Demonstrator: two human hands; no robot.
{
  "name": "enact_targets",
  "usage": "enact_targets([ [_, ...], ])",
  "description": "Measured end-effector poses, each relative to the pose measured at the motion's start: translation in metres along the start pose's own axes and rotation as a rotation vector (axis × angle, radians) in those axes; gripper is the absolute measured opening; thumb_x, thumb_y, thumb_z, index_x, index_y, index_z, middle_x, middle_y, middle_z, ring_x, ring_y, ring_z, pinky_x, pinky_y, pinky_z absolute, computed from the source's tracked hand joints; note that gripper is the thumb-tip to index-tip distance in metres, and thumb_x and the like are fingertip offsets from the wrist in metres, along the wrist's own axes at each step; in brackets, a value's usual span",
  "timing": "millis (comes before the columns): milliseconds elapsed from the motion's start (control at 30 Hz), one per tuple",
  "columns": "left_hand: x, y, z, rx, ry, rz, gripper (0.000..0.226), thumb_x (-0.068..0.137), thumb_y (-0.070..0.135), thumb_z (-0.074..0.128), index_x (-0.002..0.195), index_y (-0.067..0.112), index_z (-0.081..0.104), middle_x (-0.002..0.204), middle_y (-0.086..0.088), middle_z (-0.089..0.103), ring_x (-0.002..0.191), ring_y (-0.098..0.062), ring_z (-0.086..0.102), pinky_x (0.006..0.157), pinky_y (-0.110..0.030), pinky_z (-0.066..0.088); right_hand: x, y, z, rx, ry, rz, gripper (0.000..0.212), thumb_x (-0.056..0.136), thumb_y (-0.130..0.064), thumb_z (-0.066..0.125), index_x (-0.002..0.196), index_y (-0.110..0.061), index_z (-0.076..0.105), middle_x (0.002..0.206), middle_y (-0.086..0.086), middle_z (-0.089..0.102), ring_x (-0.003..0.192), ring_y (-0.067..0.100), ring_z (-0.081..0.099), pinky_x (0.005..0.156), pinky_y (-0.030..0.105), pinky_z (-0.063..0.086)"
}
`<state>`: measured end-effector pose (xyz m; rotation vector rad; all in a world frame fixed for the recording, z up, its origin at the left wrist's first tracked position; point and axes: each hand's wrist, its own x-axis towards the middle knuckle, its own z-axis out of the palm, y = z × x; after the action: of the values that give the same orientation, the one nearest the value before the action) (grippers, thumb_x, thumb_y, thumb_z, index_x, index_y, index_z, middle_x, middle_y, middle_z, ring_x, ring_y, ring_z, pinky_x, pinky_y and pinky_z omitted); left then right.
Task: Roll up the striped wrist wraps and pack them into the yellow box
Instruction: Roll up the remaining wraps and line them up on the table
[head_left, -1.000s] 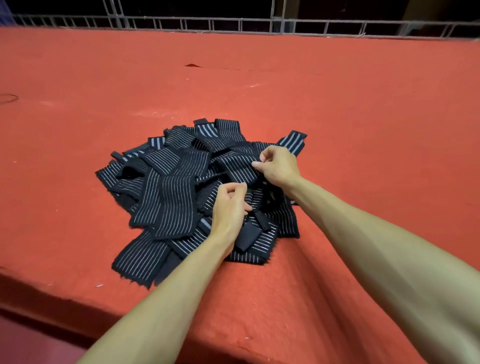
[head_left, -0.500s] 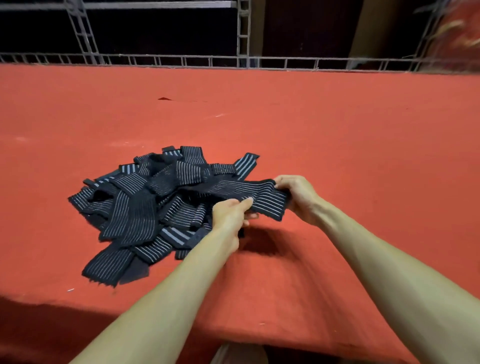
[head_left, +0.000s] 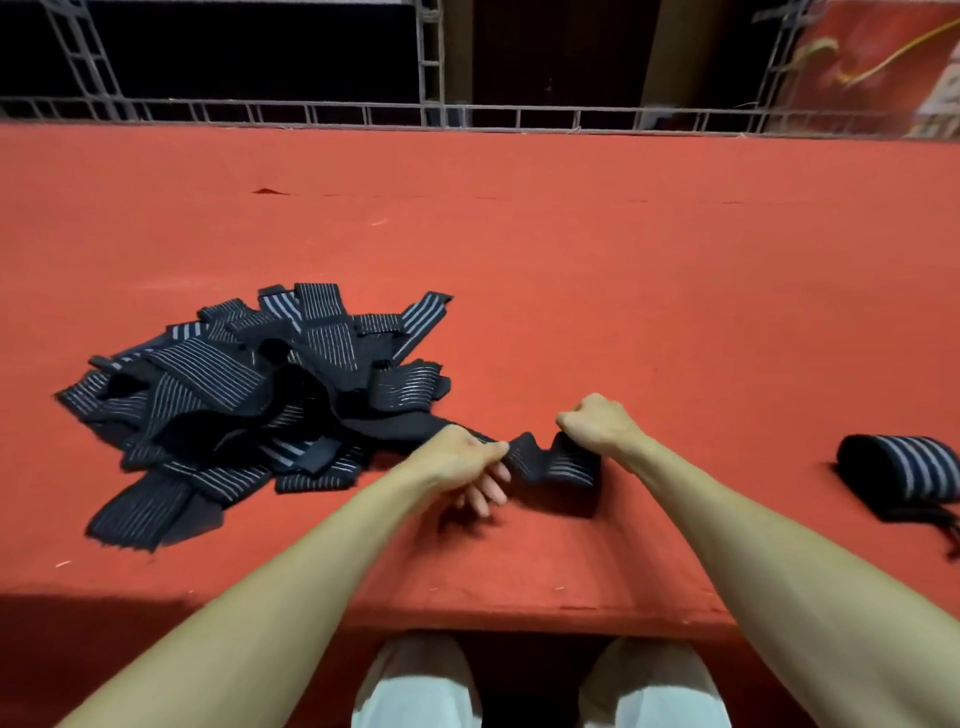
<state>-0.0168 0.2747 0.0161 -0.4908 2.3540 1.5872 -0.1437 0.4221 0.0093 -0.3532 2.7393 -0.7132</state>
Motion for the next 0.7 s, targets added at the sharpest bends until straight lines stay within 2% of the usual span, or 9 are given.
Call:
enact_targets([
  [100, -0.006, -0.006, -0.033, 0.139, 0.325, 0.169, 0.033, 0.098, 0.026, 0.051, 0.074, 0.008, 0.065, 0.058, -0.005, 0.068, 0.041, -0.015, 0.056, 0.044, -0.019, 0.041, 0.009, -0.019, 0.007, -0.011, 0.068, -0.065, 0.023, 0.082, -0.023, 0.051, 0.080, -0.006, 0.067, 0.088, 0.017, 0.068, 0.086, 0.032, 0.063, 0.069, 0.030, 0.046],
  [167, -0.007, -0.014, -0.055, 0.310, 0.607, 0.362, 0.028, 0.094, 0.027, 0.055, 0.073, 0.013, 0.068, 0.065, 0.001, 0.069, 0.059, -0.014, 0.061, 0.062, -0.025, 0.048, 0.014, -0.039, 0.014, 0.016, 0.104, -0.153, 0.021, 0.085, -0.021, 0.053, 0.085, -0.010, 0.070, 0.092, 0.015, 0.072, 0.093, 0.031, 0.065, 0.075, 0.030, 0.048],
  [200, -0.005, -0.020, -0.066, 0.376, 0.679, 0.437, 0.025, 0.093, 0.028, 0.057, 0.074, 0.015, 0.067, 0.070, 0.005, 0.067, 0.068, -0.012, 0.062, 0.070, -0.029, 0.048, 0.018, -0.050, 0.019, 0.042, 0.107, -0.196, 0.019, 0.086, -0.021, 0.054, 0.088, -0.012, 0.071, 0.097, 0.012, 0.073, 0.096, 0.029, 0.064, 0.078, 0.029, 0.048],
  [300, 0.007, -0.042, -0.088, 0.521, 0.576, 0.481, 0.011, 0.091, 0.030, 0.061, 0.089, 0.020, 0.065, 0.089, 0.007, 0.061, 0.089, -0.012, 0.056, 0.086, -0.034, 0.046, 0.022, -0.074, 0.034, 0.122, 0.048, -0.294, 0.017, 0.089, -0.018, 0.055, 0.094, -0.017, 0.071, 0.100, 0.005, 0.071, 0.094, 0.021, 0.062, 0.077, 0.024, 0.044],
  [433, 0.023, -0.082, -0.089, 0.779, 0.395, 0.362, 0.055, 0.084, 0.056, 0.062, 0.127, 0.024, 0.054, 0.119, 0.002, 0.050, 0.116, -0.016, 0.044, 0.103, -0.038, 0.037, 0.030, -0.086, 0.064, 0.130, -0.148, -0.376, 0.018, 0.091, -0.010, 0.054, 0.098, -0.018, 0.069, 0.090, 0.001, 0.071, 0.078, 0.016, 0.065, 0.070, 0.024, 0.051],
  [500, 0.029, -0.092, -0.082, 0.883, 0.402, 0.359, 0.060, 0.085, 0.058, 0.060, 0.135, 0.027, 0.049, 0.122, 0.003, 0.048, 0.116, -0.017, 0.043, 0.101, -0.038, 0.037, 0.034, -0.083, 0.077, 0.137, -0.189, -0.356, 0.015, 0.092, -0.010, 0.056, 0.096, -0.016, 0.070, 0.089, 0.003, 0.072, 0.077, 0.013, 0.064, 0.077, 0.028, 0.052],
  [567, 0.032, -0.095, -0.079, 0.957, 0.443, 0.417, 0.050, 0.090, 0.053, 0.055, 0.133, 0.028, 0.053, 0.119, 0.004, 0.052, 0.111, -0.018, 0.045, 0.095, -0.037, 0.039, 0.037, -0.078, 0.085, 0.177, -0.151, -0.323, 0.013, 0.092, -0.012, 0.058, 0.090, -0.018, 0.069, 0.087, 0.000, 0.070, 0.079, 0.013, 0.062, 0.082, 0.030, 0.050],
  [633, 0.032, -0.096, -0.080, 0.905, 0.469, 0.499, 0.036, 0.096, 0.043, 0.051, 0.126, 0.027, 0.061, 0.111, 0.004, 0.059, 0.104, -0.020, 0.049, 0.090, -0.039, 0.043, 0.038, -0.074, 0.089, 0.257, -0.139, -0.297, 0.013, 0.093, -0.012, 0.057, 0.088, -0.018, 0.067, 0.086, 0.000, 0.069, 0.077, 0.012, 0.061, 0.079, 0.027, 0.048],
  [700, 0.029, -0.096, -0.082, 0.759, 0.497, 0.491, 0.027, 0.099, 0.034, 0.048, 0.119, 0.025, 0.064, 0.103, 0.003, 0.063, 0.099, -0.020, 0.052, 0.087, -0.040, 0.045, 0.036, -0.073, 0.091, 0.315, -0.137, -0.285, 0.012, 0.096, -0.014, 0.055, 0.090, -0.018, 0.066, 0.088, 0.001, 0.069, 0.076, 0.011, 0.060, 0.082, 0.027, 0.049],
])
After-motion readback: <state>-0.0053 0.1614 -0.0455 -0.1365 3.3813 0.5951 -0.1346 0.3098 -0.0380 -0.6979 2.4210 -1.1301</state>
